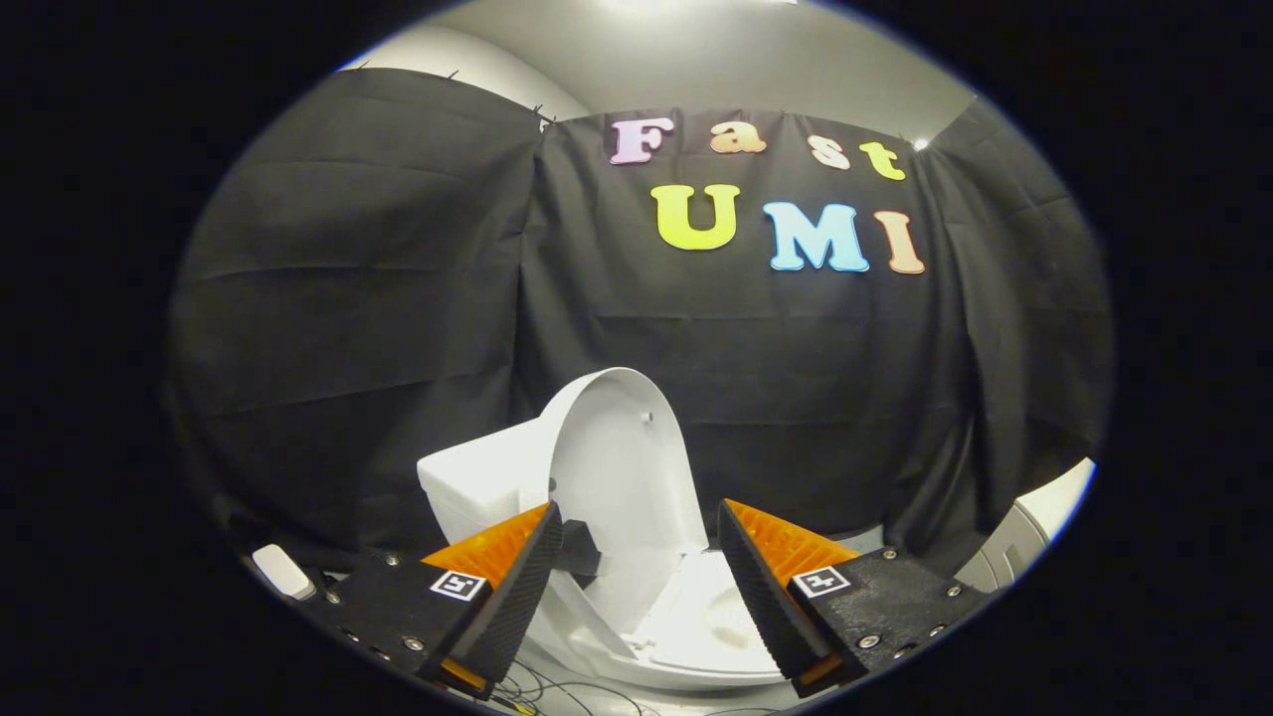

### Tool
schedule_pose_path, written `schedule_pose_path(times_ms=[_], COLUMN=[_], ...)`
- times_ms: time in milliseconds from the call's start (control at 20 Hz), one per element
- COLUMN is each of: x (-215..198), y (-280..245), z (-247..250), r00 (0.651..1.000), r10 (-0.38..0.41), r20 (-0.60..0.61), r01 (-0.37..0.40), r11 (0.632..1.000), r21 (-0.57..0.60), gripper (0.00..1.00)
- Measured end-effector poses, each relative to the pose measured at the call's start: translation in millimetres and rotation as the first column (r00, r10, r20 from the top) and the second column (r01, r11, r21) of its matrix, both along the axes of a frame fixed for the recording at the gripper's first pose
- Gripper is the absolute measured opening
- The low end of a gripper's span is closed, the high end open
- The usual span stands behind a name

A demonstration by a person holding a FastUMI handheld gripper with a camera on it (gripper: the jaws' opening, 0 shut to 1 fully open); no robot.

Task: Open the toilet lid.

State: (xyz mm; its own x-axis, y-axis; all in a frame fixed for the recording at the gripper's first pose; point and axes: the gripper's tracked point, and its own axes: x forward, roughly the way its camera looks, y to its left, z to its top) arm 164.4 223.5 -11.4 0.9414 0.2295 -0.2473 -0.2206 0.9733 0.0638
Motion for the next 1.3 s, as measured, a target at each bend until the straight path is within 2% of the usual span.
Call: schedule_pose_path(times_ms=[250, 500, 700, 1300], x=[-9, -38, -53, -122], y=[-51, -103, -136, -213], z=[23, 35, 23, 4], r00=[0.996, 0.981, 0.977, 0.963], r10=[-0.061, -0.106, -0.157, -0.203], r20=[0.065, 0.164, 0.147, 0.176], r01=[0.061, 0.113, 0.159, 0.219], r11=[0.998, 0.993, 0.987, 0.973], r21=[-0.001, -0.032, -0.007, -0.075], gripper=[0.96, 0.96, 0.96, 0.96])
